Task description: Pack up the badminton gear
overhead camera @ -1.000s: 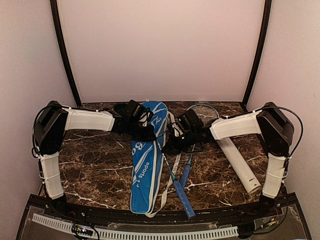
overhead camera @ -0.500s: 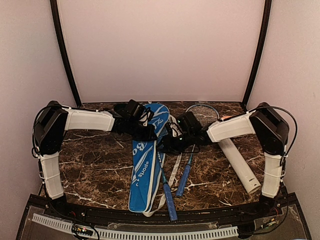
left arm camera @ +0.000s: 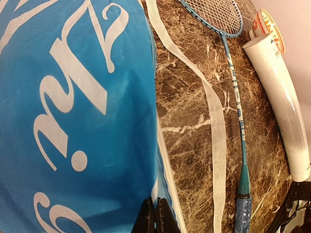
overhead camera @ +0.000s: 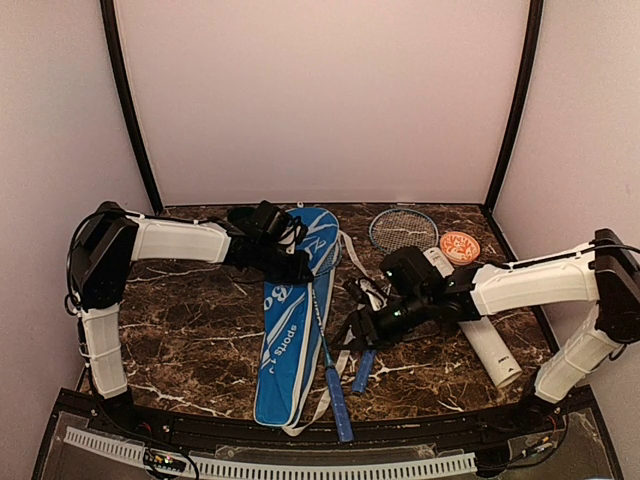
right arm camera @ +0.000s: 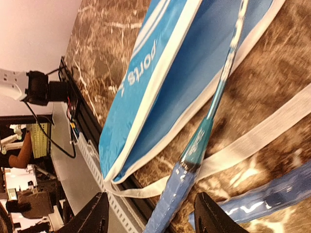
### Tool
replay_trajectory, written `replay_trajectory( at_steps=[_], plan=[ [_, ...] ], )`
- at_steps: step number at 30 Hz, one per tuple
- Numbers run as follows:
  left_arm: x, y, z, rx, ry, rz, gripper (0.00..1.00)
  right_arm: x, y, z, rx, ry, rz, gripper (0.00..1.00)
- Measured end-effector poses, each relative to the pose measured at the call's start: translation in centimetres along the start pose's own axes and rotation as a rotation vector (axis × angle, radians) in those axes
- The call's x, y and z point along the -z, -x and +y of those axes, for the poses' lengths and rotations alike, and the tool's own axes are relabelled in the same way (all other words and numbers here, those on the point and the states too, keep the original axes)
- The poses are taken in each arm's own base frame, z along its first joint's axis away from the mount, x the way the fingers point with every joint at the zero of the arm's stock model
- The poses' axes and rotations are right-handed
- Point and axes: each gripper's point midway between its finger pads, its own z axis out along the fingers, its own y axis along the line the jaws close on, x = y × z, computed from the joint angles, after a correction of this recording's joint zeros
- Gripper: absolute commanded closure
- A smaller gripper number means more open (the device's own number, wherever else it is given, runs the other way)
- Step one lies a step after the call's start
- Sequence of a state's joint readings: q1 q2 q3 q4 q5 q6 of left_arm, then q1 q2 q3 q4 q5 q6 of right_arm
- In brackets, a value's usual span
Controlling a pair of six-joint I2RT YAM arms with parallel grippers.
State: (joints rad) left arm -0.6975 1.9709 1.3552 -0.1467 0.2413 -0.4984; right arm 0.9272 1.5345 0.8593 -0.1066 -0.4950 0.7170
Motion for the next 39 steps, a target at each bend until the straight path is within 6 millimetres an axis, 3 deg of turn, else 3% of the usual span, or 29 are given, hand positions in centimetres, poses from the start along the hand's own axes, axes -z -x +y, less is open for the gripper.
replay_trajectory(
  at_steps=[6,13,18,29,36,39],
  plan=[
    [-0.2,-0.1,0.1,0.007,0.002,0.004,1.00,-2.9,-6.0,0.6,-0.024,-0.007,0.155,0.44],
    [-0.3,-0.2,0.2,0.011,0.003,0.005,1.00,-5.5,-8.8,-1.1,-0.064,-0.069,0.229,0.45],
    [-0.3,-0.1,0.2,0.013,0.006,0.004,1.00,-6.2,-9.2,-1.1,-0.073,-0.070,0.234,0.54],
    [-0.3,0.0,0.3,0.027,0.014,-0.005,1.00,-7.3,-8.8,-1.0,-0.132,-0.044,0.218,0.88],
    [-0.2,0.3,0.4,0.034,0.012,-0.012,1.00,-7.1,-8.4,-1.0,-0.155,-0.045,0.197,1.00],
    [-0.2,0.4,0.3,0.035,0.008,-0.017,1.00,-6.6,-7.7,-0.7,-0.153,-0.039,0.172,1.00]
  ],
)
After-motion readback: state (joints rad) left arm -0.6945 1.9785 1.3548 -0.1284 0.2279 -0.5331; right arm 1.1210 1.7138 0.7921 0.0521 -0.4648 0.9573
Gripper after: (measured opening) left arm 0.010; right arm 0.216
